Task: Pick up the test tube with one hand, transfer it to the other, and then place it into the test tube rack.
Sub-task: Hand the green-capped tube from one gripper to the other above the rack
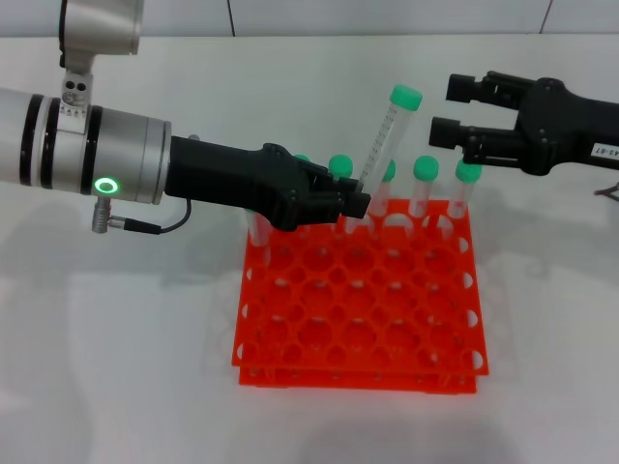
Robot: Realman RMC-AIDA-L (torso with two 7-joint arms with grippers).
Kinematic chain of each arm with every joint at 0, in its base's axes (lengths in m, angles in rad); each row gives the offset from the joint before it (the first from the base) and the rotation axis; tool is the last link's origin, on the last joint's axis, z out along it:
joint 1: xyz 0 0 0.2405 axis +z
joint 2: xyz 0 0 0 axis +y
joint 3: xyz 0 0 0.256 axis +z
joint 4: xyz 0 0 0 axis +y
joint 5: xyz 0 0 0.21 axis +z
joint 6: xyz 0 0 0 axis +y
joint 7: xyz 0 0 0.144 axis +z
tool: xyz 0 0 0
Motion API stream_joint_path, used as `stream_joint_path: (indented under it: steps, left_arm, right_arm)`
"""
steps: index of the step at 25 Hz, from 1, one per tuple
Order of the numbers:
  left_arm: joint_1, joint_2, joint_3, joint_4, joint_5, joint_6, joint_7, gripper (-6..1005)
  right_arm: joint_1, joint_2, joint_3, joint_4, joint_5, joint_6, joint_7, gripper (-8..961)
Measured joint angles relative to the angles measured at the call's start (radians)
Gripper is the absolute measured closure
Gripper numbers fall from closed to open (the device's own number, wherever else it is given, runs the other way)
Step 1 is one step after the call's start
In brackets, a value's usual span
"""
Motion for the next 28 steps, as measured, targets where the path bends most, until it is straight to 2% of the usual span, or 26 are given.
stream_joint_path:
  steps: [7, 28]
  left_arm:
    - [0.003, -0.005, 0.0, 0.0, 0.0, -0.012, 0.0, 821]
    - [0.001, -0.008, 0.01, -0.02, -0.001, -0.014, -0.002, 820]
  right_arm:
    - [0.002, 0.003, -0.054, 0.002, 0.03, 0.007, -0.001, 192]
    - [0.046, 0.005, -0.084, 0.026, 0.04, 0.033, -0.004, 215]
